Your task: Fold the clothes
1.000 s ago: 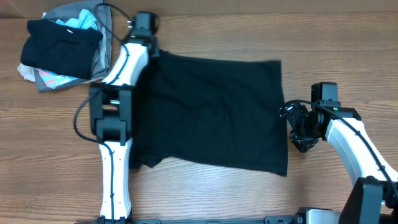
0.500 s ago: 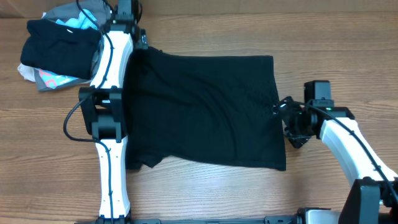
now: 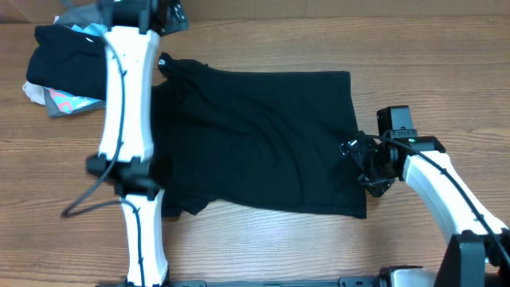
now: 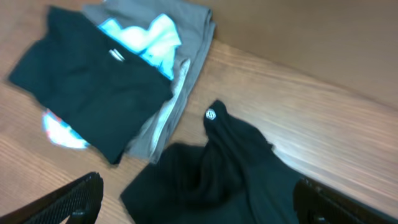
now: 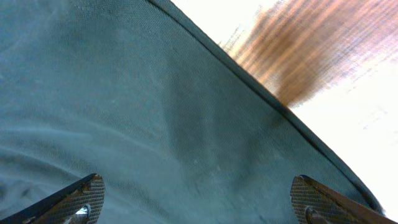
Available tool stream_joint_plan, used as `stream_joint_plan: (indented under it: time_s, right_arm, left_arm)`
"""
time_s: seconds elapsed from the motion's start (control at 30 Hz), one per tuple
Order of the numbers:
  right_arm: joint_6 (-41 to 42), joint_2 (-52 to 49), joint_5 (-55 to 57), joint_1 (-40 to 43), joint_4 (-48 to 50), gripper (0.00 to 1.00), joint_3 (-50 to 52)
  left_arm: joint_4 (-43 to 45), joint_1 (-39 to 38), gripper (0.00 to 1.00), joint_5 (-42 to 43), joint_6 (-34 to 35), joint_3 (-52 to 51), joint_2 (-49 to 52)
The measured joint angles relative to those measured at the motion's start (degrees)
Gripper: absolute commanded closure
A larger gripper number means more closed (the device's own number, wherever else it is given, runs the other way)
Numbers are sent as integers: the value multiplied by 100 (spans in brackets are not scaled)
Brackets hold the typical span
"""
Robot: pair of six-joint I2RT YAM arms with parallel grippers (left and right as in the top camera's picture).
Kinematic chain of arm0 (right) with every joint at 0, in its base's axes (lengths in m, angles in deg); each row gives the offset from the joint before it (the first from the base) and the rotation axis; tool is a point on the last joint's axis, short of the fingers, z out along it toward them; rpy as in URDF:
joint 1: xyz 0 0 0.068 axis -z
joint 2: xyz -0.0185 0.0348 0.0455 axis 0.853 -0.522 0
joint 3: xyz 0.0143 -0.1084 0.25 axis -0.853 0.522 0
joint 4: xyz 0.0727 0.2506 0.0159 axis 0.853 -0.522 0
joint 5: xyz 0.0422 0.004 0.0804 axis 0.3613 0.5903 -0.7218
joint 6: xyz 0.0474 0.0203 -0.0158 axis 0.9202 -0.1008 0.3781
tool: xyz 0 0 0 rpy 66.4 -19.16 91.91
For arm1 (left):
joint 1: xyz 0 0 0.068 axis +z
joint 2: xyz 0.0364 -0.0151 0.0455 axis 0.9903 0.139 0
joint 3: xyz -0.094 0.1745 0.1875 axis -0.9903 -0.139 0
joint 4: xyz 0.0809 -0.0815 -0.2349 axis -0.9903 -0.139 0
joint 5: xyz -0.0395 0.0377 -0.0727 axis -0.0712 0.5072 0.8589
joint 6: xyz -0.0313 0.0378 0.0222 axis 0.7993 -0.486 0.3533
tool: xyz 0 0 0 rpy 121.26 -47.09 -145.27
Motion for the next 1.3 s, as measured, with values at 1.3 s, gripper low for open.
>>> stream_joint_plan:
  time_s: [1.3]
  right_arm:
    - [-450,2671,-837,0,-2765,0,-2]
  left_arm:
    - [85,146,0,2052,55,-8907,-6492]
